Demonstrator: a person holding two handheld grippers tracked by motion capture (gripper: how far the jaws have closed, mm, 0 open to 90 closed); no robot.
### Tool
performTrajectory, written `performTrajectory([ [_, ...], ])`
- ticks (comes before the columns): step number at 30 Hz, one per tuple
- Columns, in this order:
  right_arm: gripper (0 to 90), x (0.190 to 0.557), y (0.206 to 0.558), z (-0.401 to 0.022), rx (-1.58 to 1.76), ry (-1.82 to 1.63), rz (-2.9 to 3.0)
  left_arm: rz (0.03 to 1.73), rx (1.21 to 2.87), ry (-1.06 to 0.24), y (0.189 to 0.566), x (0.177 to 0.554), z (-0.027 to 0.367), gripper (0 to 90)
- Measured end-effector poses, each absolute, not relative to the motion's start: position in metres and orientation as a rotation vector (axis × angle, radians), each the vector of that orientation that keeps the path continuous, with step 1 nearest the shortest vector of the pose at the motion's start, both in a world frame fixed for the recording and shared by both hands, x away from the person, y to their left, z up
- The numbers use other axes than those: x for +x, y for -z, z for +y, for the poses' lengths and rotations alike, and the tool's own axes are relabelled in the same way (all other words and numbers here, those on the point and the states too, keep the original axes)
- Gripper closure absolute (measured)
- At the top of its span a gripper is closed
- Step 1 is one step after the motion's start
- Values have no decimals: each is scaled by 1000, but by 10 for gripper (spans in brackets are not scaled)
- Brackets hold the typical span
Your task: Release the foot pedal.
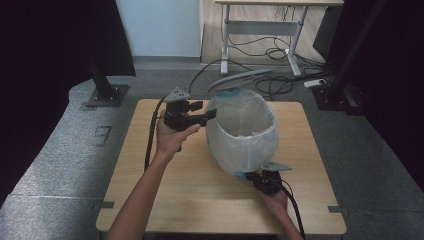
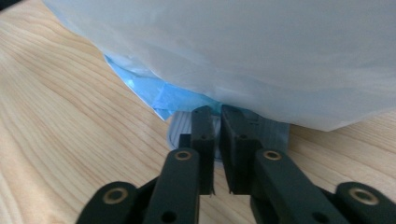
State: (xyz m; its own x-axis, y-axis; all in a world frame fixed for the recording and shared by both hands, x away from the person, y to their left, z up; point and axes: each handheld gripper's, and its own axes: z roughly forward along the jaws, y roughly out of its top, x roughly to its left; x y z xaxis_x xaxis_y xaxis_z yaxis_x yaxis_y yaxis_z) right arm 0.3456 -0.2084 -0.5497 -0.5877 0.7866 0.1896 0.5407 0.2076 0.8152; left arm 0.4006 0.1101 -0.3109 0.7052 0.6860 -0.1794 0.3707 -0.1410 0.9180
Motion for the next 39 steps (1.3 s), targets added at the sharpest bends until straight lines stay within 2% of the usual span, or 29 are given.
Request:
performTrajectory([
  [3, 690, 345, 550, -210, 1297, -1399, 2189, 848, 1762, -343, 315, 400, 113, 377],
  [11, 482, 338, 540, -209, 1330, -1443, 2096, 849, 1765, -347, 321, 394, 120, 379],
  [22, 431, 329, 537, -221, 1321, -1387, 2053, 846, 1772, -368, 327, 383, 130, 380],
  [39, 416, 312, 525, -266, 1344, -1363, 2011, 834, 1780, -398, 350, 357, 148, 380],
])
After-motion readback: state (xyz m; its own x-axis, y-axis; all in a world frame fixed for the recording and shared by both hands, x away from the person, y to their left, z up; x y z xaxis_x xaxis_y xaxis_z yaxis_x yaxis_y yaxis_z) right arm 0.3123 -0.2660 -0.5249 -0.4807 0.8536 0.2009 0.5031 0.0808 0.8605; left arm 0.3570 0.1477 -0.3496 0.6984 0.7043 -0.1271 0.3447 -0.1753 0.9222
